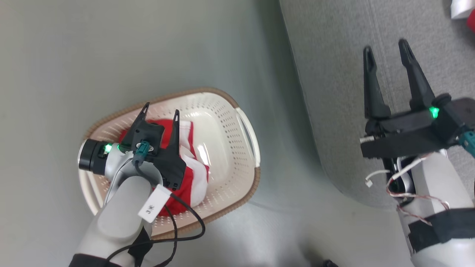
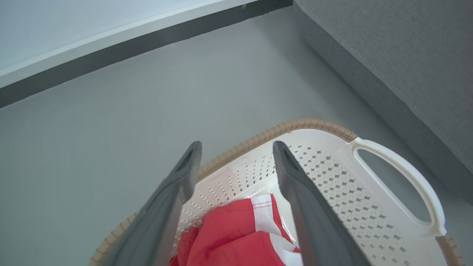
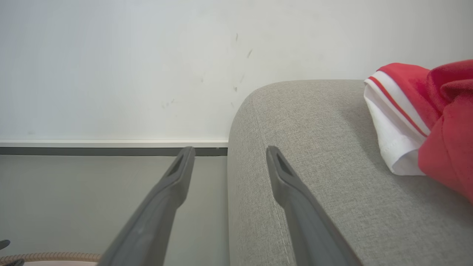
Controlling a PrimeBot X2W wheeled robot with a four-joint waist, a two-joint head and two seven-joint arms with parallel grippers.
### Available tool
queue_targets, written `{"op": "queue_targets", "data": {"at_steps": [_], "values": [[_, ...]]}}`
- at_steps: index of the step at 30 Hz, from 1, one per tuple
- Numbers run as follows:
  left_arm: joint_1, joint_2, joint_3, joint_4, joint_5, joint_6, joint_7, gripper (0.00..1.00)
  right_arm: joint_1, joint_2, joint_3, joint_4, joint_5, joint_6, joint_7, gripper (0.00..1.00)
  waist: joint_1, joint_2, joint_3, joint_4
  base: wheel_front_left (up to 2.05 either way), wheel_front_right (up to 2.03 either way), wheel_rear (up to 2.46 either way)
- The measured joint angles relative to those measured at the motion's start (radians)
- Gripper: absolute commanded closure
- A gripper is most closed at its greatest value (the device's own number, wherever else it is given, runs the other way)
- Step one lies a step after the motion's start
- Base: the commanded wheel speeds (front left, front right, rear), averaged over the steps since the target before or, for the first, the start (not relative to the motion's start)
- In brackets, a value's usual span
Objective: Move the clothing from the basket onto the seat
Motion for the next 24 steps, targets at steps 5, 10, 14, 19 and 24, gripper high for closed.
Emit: {"op": "queue_targets", "data": {"at_steps": [5, 10, 14, 19, 24], "values": [[0.035, -0.006, 0.031, -0.056, -0.055, -0.001, -0.001, 0.00, 0.054, -0.013, -0.016, 0.010, -0.001, 0.000, 0.000, 0.00, 0.0000, 0.0000, -0.063, 0.028, 0.00, 0.00, 0.00], [0.083, -0.010, 0.066, -0.123, -0.103, -0.001, -0.003, 0.00, 0.105, -0.023, -0.039, 0.018, -0.001, -0.005, 0.000, 0.00, -0.0001, 0.0000, -0.127, 0.057, 0.00, 0.00, 0.00], [0.134, -0.010, 0.095, -0.197, -0.123, -0.001, -0.003, 0.00, 0.148, -0.026, -0.052, 0.027, -0.001, -0.010, 0.000, 0.00, -0.0001, 0.0000, -0.179, 0.081, 0.00, 0.00, 0.00], [0.207, -0.011, 0.130, -0.261, -0.155, -0.001, -0.003, 0.00, 0.200, -0.025, -0.047, 0.038, -0.006, -0.010, 0.000, 0.00, 0.0000, 0.0000, -0.245, 0.109, 0.00, 0.00, 0.00], [0.291, -0.012, 0.164, -0.318, -0.168, 0.000, -0.003, 0.00, 0.237, -0.026, -0.047, 0.053, -0.007, -0.010, 0.000, 0.00, 0.0000, -0.0001, -0.311, 0.134, 0.00, 0.00, 0.00]]}}
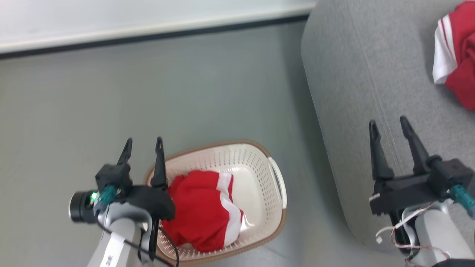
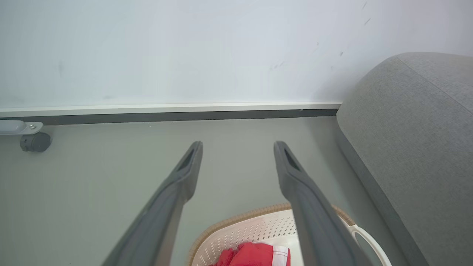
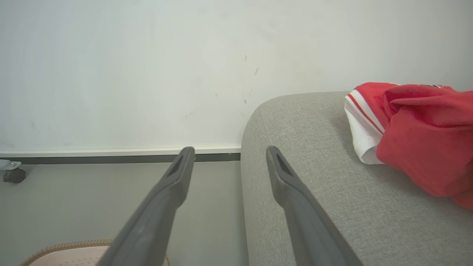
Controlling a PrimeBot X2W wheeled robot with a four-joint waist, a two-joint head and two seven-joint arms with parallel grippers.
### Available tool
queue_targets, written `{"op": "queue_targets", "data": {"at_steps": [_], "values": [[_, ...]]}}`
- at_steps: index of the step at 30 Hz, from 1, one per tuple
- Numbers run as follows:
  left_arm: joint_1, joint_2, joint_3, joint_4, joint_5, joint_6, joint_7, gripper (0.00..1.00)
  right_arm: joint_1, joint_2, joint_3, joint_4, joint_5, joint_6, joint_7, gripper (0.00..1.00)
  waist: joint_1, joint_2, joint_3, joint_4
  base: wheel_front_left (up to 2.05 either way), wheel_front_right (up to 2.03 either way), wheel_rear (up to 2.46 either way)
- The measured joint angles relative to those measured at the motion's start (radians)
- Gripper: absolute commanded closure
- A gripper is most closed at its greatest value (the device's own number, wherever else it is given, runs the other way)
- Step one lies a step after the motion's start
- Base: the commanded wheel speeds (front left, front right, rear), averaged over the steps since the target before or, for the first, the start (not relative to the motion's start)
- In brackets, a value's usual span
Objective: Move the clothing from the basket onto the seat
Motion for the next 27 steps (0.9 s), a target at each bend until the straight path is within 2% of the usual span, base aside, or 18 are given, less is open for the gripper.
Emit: {"op": "queue_targets", "data": {"at_steps": [7, 27], "values": [[0.112, 0.002, 0.043, -0.067, -0.006, 0.001, 0.000, 0.00, 0.077, 0.010, 0.011, 0.016, -0.004, 0.000, 0.000, 0.00, 0.0000, 0.0001, -0.095, 0.028, 0.00, 0.00, 0.00], [0.378, 0.011, 0.073, -0.200, -0.001, 0.005, 0.000, 0.00, 0.295, 0.019, 0.010, 0.035, -0.004, -0.009, 0.000, 0.00, 0.0000, 0.0000, -0.349, 0.075, 0.00, 0.00, 0.00]]}}
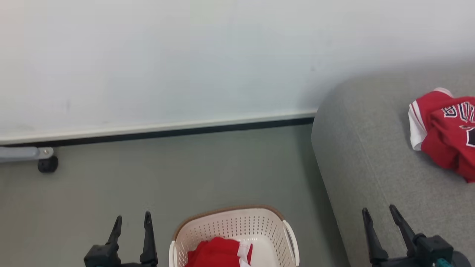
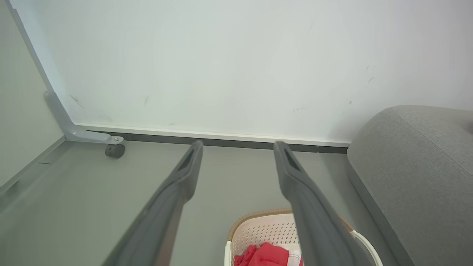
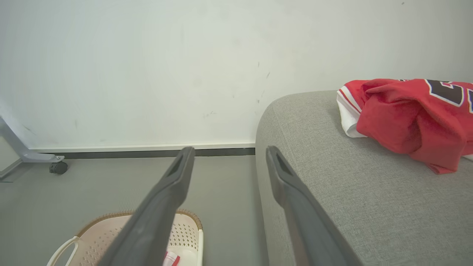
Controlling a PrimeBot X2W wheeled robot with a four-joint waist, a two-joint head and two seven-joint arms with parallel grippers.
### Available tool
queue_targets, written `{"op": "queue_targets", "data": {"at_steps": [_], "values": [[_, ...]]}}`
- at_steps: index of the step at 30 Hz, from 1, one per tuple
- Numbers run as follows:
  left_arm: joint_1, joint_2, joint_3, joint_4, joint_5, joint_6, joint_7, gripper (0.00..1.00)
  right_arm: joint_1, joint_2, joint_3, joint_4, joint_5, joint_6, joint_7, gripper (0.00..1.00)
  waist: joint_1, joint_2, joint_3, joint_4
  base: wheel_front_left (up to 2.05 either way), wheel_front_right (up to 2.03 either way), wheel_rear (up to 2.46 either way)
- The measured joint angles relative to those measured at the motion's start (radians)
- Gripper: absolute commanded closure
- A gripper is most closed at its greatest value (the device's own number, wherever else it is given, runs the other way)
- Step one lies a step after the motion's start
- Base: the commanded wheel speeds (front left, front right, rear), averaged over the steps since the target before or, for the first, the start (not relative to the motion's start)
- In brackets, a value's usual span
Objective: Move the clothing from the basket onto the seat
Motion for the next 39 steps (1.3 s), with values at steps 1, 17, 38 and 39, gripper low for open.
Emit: {"op": "queue_targets", "data": {"at_steps": [1, 17, 38, 39], "values": [[0.012, 0.000, 0.000, -0.008, 0.002, 0.000, 0.000, 0.00, 0.013, 0.000, 0.000, -0.004, 0.000, 0.000, 0.000, 0.00, 0.0000, 0.0000, -0.012, 0.001, 0.00, 0.00, 0.00], [0.098, 0.009, 0.001, -0.122, 0.012, 0.000, 0.000, 0.00, 0.073, -0.003, -0.002, -0.075, 0.000, -0.008, 0.000, 0.00, 0.0002, 0.0001, -0.089, 0.007, 0.00, 0.00, 0.00], [0.102, 0.024, -0.032, -0.173, 0.031, -0.010, 0.005, 0.00, 0.069, -0.009, 0.000, -0.147, 0.000, -0.008, 0.000, 0.00, 0.0003, 0.0001, -0.011, -0.003, 0.00, 0.00, 0.00], [0.094, 0.023, -0.040, -0.172, 0.035, -0.014, 0.009, 0.00, 0.066, -0.009, 0.000, -0.154, 0.000, -0.008, 0.000, 0.00, 0.0002, 0.0002, -0.002, -0.004, 0.00, 0.00, 0.00]]}}
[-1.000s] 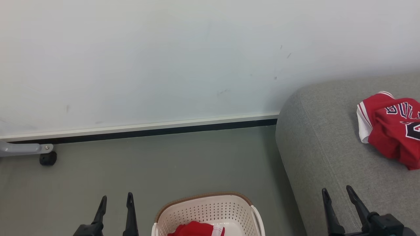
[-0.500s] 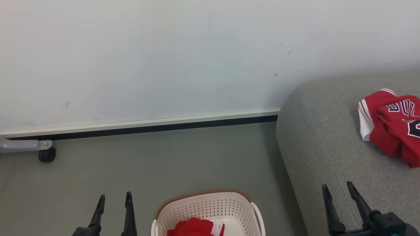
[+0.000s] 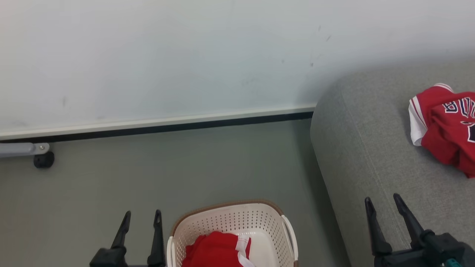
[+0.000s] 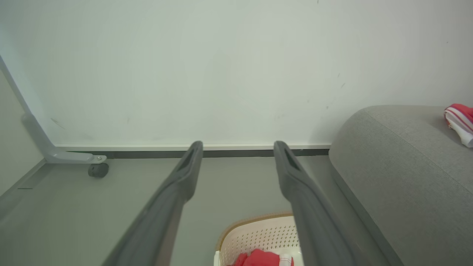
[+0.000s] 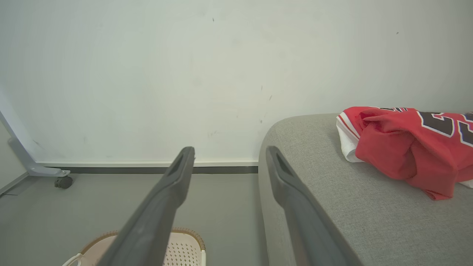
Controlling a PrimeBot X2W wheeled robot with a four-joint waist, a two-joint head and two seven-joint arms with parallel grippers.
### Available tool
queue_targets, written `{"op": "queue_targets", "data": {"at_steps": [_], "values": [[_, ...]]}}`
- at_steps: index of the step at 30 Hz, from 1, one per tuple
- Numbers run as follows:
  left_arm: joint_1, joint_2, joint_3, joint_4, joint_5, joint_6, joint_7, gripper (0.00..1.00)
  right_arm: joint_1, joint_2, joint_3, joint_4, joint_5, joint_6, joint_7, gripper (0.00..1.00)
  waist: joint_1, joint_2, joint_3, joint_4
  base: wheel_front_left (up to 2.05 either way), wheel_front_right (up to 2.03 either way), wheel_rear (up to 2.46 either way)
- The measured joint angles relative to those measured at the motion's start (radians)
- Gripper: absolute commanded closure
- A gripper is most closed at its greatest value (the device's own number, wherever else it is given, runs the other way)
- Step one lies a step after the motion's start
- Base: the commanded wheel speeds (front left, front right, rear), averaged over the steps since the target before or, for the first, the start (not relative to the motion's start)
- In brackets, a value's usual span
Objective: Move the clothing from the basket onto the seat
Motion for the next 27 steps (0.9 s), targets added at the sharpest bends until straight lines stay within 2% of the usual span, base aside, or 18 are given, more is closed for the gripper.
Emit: {"op": "queue_targets", "data": {"at_steps": [13, 19, 27], "values": [[-0.145, -0.010, -0.117, 0.131, 0.068, -0.021, 0.074, 0.00, -0.153, -0.031, -0.007, -0.059, -0.016, 0.001, 0.002, 0.00, 0.0002, 0.0001, 0.146, -0.031, 0.00, 0.00, 0.00], [-0.223, -0.015, -0.165, 0.230, 0.112, -0.035, 0.116, 0.00, -0.237, -0.033, -0.003, -0.084, -0.016, 0.009, 0.010, 0.00, 0.0003, 0.0001, 0.220, -0.062, 0.00, 0.00, 0.00], [-0.333, -0.020, -0.205, 0.347, 0.154, -0.032, 0.173, 0.00, -0.324, -0.030, 0.000, -0.104, -0.016, 0.009, 0.024, 0.00, 0.0002, 0.0001, 0.320, -0.113, 0.00, 0.00, 0.00]]}}
